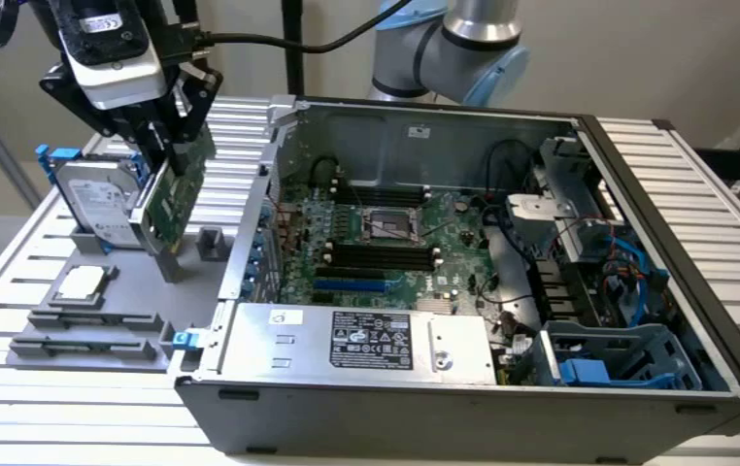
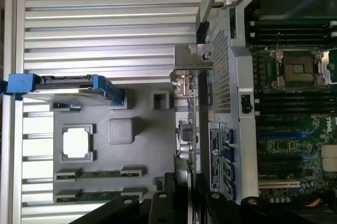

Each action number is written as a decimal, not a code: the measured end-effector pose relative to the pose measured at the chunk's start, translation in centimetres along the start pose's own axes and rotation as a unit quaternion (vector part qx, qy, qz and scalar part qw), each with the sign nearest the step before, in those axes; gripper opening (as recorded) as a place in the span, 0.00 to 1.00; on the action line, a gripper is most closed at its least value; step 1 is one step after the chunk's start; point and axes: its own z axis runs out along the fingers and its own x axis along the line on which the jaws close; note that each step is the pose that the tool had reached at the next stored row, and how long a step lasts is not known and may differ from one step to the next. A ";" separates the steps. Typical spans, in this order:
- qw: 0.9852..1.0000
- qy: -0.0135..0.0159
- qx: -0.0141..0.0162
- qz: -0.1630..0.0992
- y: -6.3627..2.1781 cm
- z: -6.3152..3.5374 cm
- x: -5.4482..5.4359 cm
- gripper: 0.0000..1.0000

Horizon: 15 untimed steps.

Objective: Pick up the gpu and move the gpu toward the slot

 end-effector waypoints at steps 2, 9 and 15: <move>1.000 0.000 -0.002 0.000 0.02 -0.79 -0.7 0.26; 1.000 0.001 -0.009 0.000 0.09 -3.06 -3.6 0.26; 1.000 0.003 -0.012 0.000 0.01 -3.28 -6.3 0.26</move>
